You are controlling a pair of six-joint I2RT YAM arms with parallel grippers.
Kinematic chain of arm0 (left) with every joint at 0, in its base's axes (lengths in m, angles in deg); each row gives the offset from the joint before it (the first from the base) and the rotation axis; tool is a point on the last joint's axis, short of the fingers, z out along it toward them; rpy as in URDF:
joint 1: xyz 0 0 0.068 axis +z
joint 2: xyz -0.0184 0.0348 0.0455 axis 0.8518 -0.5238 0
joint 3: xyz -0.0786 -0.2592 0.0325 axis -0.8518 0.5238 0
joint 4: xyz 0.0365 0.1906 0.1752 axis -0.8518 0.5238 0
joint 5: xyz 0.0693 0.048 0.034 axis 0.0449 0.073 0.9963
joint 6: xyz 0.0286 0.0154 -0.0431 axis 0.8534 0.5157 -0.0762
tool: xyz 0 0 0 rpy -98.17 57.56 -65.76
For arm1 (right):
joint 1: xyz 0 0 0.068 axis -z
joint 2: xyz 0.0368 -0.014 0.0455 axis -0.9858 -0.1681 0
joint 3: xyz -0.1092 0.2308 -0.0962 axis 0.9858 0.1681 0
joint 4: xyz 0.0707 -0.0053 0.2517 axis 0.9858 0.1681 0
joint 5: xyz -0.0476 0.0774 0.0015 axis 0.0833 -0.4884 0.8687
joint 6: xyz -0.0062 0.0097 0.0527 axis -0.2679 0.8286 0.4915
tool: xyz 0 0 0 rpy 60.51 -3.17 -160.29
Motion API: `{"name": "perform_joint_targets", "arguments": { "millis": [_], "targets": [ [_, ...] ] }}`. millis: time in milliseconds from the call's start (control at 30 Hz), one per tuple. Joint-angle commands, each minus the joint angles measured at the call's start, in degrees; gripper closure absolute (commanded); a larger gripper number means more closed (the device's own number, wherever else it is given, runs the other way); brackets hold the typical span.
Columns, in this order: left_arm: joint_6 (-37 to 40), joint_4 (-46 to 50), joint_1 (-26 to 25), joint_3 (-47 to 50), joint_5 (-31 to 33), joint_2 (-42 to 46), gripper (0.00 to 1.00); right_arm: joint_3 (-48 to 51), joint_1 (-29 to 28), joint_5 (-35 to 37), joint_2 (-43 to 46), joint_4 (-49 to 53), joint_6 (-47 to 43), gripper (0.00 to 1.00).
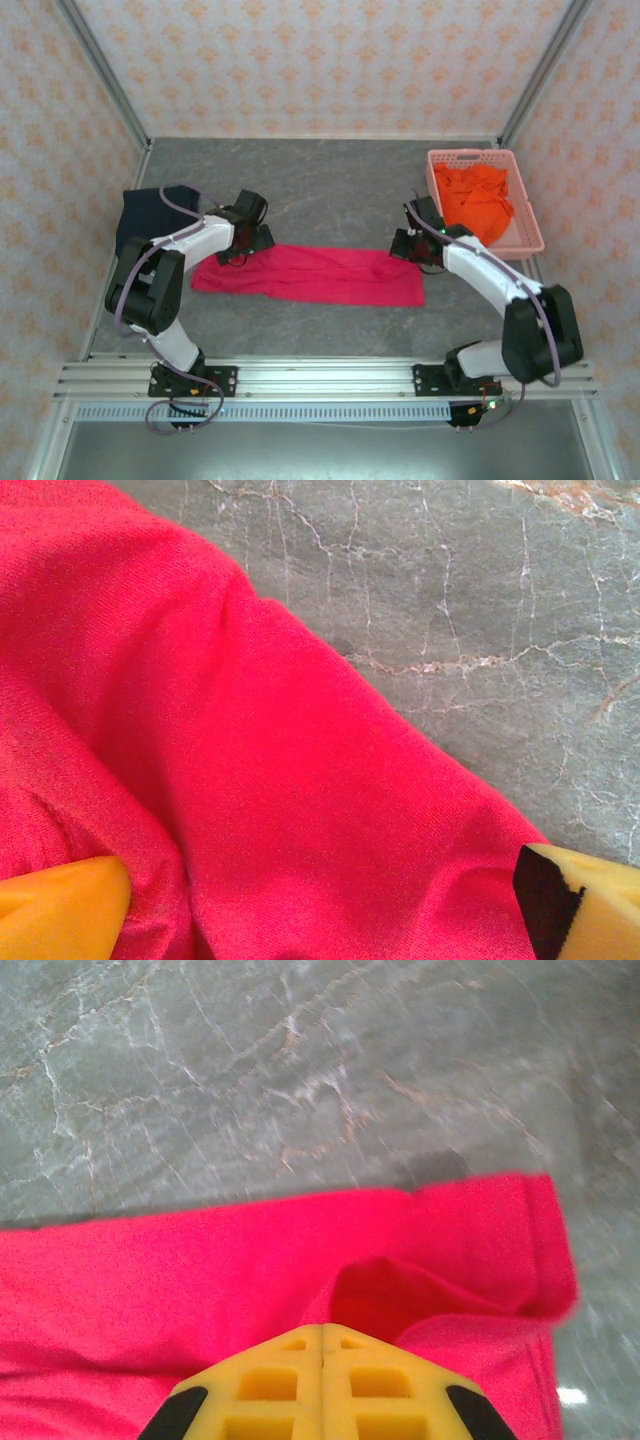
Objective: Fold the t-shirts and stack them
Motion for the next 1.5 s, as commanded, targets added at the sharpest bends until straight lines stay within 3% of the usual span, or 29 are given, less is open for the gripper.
{"name": "perform_joint_targets", "arguments": {
  "millis": [0,300,633,767,867,967,1100,1300,1467],
  "targets": [
    [0.5,1.7,0.9,1.5,1.7,2.2,0.0,3.5,-0.3,2.9,7.1,5.3,3.0,1.0],
    [1.0,1.4,2.2,2.6,1.0,3.0,0.0,8.9,0.1,7.0,17.7,16.1,6.6,1.0],
    [1.4,1.2,3.1,3.3,0.9,3.4,0.0,11.8,1.2,10.1,14.4,14.3,8.0,1.0],
    [1.4,1.3,3.2,3.4,0.8,4.0,0.0,9.9,1.4,9.5,13.2,11.5,7.0,0.58],
    [1.6,1.6,3.2,3.5,0.7,4.9,0.0,7.8,1.2,7.2,14.0,9.7,4.5,0.46],
    [1.7,1.7,3.2,3.4,0.6,5.9,0.0,5.6,-0.7,5.6,12.2,7.2,2.6,0.45],
    [1.5,1.7,3.2,3.4,0.8,7.2,0.0,1.5,-8.1,3.3,2.8,-0.5,3.1,0.47],
    [1.2,2.3,3.8,4.2,1.1,7.9,0.0,-11.1,-18.3,-1.2,-16.8,-10.1,5.4,0.61],
    [0.7,1.6,4.9,6.0,-1.3,8.3,0.0,-18.4,-20.3,-6.4,-28.8,-14.2,7.9,0.66]
  ]
}}
